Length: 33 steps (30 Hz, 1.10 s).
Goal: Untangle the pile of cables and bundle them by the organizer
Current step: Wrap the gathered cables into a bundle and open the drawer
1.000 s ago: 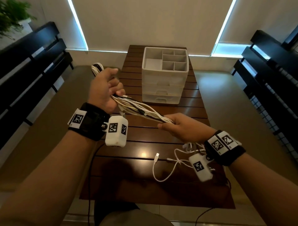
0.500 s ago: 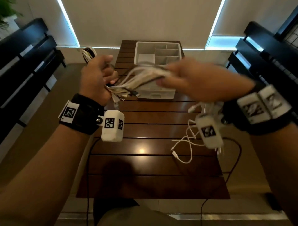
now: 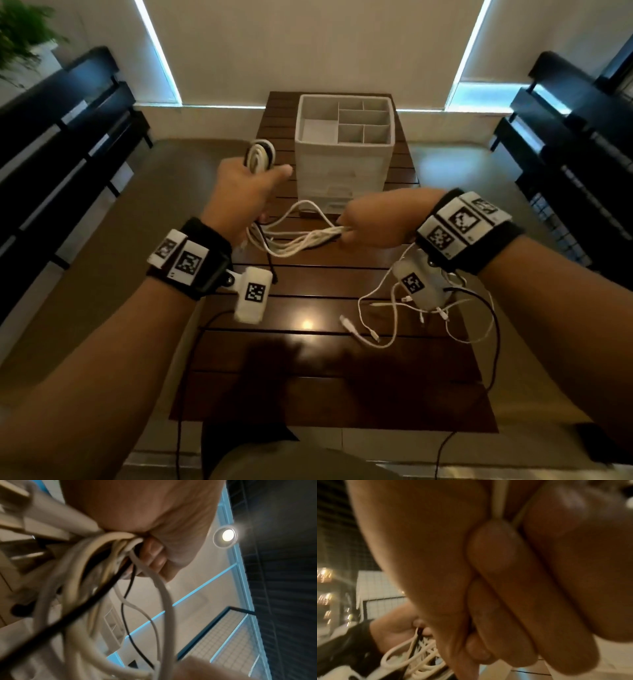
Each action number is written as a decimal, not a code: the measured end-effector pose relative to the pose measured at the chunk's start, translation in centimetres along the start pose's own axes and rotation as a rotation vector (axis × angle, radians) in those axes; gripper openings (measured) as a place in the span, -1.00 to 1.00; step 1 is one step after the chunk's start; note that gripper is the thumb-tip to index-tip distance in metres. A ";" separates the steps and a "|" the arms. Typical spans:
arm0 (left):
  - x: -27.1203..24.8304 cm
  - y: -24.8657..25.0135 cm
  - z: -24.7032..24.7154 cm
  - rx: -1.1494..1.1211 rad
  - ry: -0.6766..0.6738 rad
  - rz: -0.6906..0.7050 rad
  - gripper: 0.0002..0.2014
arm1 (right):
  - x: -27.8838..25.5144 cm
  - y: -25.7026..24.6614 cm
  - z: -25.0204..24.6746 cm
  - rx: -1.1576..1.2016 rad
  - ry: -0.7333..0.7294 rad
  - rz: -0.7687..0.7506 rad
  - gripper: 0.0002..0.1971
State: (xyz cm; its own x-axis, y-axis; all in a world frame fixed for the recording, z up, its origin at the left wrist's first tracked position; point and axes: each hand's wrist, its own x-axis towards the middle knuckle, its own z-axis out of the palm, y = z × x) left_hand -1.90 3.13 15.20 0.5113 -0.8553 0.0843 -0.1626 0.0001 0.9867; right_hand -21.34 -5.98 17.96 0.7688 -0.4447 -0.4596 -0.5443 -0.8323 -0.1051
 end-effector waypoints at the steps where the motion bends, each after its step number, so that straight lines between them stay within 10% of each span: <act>1: -0.2 -0.4 0.6 0.057 -0.030 0.021 -0.51 | 0.3 -0.2 0.2 -0.048 -0.030 0.011 -0.69; 20: -2.5 -2.2 3.0 0.145 -0.456 0.047 -0.69 | 0.6 -0.1 -2.7 0.027 0.000 -0.060 -0.69; 33: -1.6 -0.1 1.3 0.079 -0.400 -0.163 -0.69 | -1.1 1.7 -2.9 0.739 0.269 -0.122 -0.87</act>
State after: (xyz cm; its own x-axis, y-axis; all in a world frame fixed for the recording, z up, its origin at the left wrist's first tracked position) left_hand -3.81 3.80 14.82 0.1714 -0.9741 -0.1477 -0.1790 -0.1783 0.9676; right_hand -22.16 -7.85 20.82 0.8407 -0.5078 -0.1880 -0.4604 -0.4876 -0.7418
